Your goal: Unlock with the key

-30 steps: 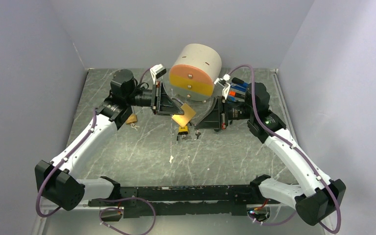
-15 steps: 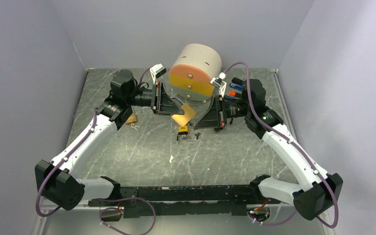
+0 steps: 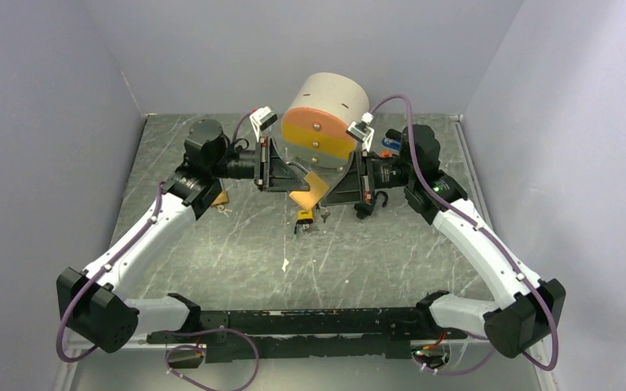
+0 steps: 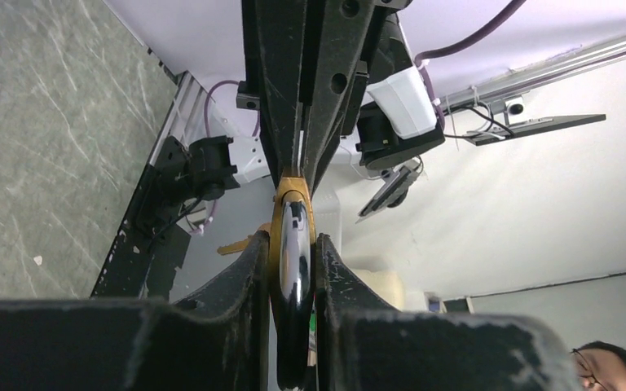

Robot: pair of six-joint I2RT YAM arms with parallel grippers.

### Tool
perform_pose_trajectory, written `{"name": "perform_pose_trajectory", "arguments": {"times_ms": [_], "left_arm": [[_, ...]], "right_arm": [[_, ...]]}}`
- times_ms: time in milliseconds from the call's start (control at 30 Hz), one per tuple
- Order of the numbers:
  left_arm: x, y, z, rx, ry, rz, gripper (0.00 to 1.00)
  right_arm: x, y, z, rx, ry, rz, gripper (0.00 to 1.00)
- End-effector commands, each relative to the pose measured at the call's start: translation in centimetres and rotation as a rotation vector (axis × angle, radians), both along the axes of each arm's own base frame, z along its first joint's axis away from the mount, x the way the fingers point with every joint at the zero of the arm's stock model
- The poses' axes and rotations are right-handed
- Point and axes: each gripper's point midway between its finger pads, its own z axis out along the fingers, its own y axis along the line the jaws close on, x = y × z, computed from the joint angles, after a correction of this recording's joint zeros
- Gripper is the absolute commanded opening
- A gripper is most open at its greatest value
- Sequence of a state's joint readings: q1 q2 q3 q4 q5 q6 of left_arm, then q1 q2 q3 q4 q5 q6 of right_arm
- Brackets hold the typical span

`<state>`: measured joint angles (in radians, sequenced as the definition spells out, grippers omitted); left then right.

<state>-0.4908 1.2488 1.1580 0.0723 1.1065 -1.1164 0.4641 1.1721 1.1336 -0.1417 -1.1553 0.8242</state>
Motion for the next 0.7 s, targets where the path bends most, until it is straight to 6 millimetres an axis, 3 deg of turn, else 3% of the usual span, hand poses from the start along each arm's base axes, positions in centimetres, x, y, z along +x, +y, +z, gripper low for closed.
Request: {"name": "perform_pose_trajectory", "arguments": {"times_ms": [0, 167, 267, 467, 667], "left_arm": [[-3.8, -0.6, 2.2, -0.069, -0.138, -0.097, 0.03], [-2.1, -0.5, 2.8, -0.116, -0.324, 0.058, 0.03], [-1.3, -0.5, 4.4, -0.221, -0.442, 0.127, 0.03], [-0.9, -1.2, 5.5, -0.286, -0.525, 0.082, 0.03], [-0.9, -1.1, 7.1, -0.301, -0.61, 0.093, 0.03]], "right_arm": [[3.1, 1.0, 3.4, 0.115, -0.057, -0.11, 0.0], [2.0, 0.8, 4.1, 0.204, 0.09, -0.039, 0.0], [1.1, 0.3, 4.6, 0.275, 0.199, -0.002, 0.0], [0.3, -1.1, 8.3, 0.469, 0.368, 0.053, 0.0], [0.5, -1.5, 8.1, 0.493, 0.474, 0.014, 0.0]]}}
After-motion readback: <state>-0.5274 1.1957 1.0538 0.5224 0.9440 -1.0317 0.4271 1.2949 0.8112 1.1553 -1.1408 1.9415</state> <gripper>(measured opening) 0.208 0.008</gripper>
